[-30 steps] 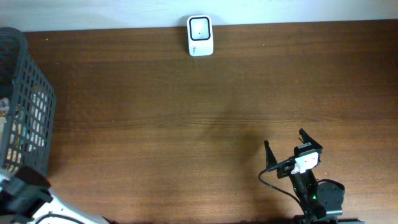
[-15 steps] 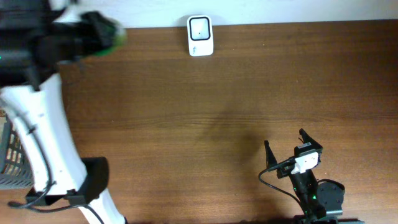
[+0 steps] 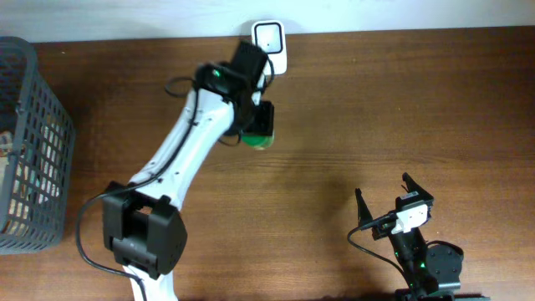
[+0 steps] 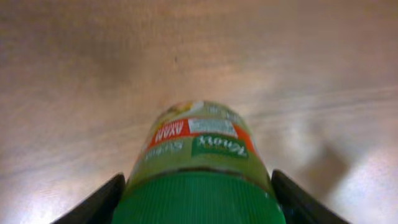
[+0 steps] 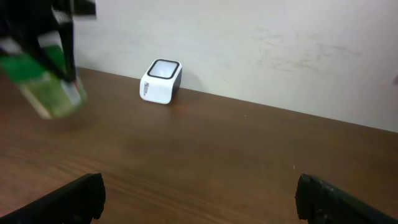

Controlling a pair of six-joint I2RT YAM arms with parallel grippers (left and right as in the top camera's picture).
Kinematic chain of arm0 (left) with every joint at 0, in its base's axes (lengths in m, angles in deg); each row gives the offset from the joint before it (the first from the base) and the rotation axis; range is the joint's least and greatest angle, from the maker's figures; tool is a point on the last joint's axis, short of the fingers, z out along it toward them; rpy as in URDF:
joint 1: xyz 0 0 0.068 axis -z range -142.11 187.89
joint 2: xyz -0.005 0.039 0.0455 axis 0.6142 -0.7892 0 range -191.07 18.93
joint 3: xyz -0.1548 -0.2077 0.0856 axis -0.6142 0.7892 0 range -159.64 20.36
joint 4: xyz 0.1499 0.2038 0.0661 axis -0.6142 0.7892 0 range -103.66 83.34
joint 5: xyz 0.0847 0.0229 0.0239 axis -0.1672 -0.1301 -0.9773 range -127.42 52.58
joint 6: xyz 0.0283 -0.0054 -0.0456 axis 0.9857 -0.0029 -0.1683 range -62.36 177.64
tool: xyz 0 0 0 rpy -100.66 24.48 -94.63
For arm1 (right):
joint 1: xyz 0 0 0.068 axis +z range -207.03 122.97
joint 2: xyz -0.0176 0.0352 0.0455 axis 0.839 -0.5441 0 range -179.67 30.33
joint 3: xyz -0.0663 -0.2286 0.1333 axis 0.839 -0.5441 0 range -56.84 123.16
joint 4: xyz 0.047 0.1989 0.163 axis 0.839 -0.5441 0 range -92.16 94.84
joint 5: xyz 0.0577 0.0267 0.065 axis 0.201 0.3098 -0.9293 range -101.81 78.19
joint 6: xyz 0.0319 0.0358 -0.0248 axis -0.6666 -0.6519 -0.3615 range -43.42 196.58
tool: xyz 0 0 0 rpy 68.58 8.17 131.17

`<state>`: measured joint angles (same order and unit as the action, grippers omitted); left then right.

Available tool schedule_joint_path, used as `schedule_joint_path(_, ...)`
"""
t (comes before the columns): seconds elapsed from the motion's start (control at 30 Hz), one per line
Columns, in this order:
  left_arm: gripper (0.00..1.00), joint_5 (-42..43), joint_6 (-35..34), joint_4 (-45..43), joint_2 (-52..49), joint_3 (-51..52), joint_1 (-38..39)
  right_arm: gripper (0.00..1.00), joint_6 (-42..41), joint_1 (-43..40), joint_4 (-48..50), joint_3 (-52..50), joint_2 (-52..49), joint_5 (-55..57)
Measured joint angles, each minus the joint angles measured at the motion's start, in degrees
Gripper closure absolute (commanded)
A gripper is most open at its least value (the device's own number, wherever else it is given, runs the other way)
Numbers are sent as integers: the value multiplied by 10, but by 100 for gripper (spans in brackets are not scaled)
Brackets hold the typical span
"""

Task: Scan the item barcode
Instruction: 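Lift the jar out and carry it toward the white scanner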

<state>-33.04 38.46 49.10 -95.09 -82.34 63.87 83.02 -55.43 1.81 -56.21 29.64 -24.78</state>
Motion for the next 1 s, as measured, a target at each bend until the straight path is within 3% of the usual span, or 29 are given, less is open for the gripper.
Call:
schedule_joint_path(0.2, 55, -40, -4, -98, 0, 108, 3, 2, 0, 0, 0, 0, 0, 0)
schedule_joint_path(0.53, 52, -93, -4, -146, 0, 160, 41, 2, 0, 0, 0, 0, 0, 0)
schedule_joint_path(0.57, 48, -94, -4, -146, 0, 162, 45, 2, 0, 0, 0, 0, 0, 0)
schedule_joint_path(0.67, 25, -94, -5, -144, 0, 164, 63, 2, 0, 0, 0, 0, 0, 0)
schedule_joint_path(0.77, 12, -94, -16, -144, 0, 164, 70, 2, 0, 0, 0, 0, 0, 0)
schedule_joint_path(1.0, 8, -98, -30, -133, 0, 159, 70, 2, 0, 0, 0, 0, 0, 0)
